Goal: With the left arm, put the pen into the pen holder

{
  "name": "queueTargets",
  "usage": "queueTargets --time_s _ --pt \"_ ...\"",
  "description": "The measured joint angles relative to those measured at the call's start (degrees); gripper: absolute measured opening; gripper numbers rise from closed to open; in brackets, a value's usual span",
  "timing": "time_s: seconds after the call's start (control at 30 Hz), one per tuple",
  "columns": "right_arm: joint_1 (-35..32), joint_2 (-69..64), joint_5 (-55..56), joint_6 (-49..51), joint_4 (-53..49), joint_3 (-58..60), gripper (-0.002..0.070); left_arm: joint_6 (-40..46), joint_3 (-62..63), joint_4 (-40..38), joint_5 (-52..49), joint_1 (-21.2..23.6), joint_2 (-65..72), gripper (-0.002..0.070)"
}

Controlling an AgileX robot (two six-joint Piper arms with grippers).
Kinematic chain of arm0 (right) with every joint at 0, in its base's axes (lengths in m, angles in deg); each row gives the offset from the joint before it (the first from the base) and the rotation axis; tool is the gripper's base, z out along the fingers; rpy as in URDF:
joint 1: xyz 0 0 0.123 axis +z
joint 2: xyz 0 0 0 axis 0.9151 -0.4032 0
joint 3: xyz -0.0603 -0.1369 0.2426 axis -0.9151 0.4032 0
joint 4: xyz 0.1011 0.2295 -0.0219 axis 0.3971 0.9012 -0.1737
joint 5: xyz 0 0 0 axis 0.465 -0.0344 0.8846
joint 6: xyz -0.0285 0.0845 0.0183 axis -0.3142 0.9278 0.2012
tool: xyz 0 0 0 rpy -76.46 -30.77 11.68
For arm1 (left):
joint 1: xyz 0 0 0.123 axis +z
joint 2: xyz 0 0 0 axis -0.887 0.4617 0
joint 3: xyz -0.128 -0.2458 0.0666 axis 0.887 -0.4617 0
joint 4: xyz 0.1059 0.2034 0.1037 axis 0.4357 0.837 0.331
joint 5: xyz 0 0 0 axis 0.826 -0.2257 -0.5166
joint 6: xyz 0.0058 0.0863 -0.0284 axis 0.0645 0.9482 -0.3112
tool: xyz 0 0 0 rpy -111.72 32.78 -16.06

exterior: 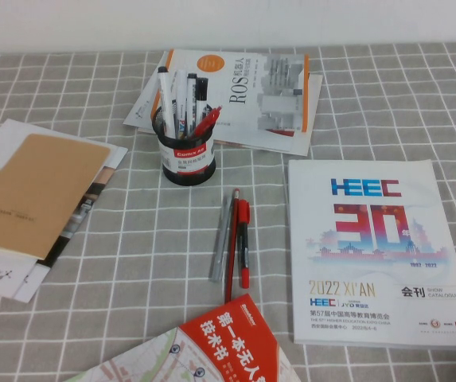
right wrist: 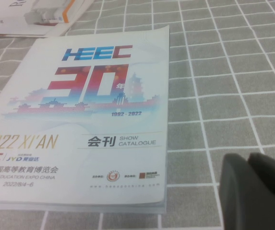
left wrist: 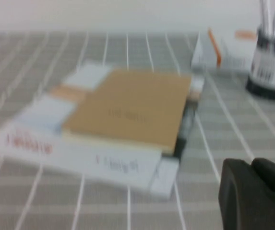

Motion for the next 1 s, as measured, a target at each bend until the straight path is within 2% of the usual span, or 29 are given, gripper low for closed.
queueTargets --time_s 0.2,1.0 --pt "0.00 0.00 0.00 0.00 0.00 0.00 -0.0013 -0.20 -0.13 0.31 -5.75 0.00 -0.13 0.0000" --pt "0.00 0.00 0.00 0.00 0.04 0.00 -0.0012 -0.20 -0.13 0.54 -5.83 0.00 -0.13 0.0000"
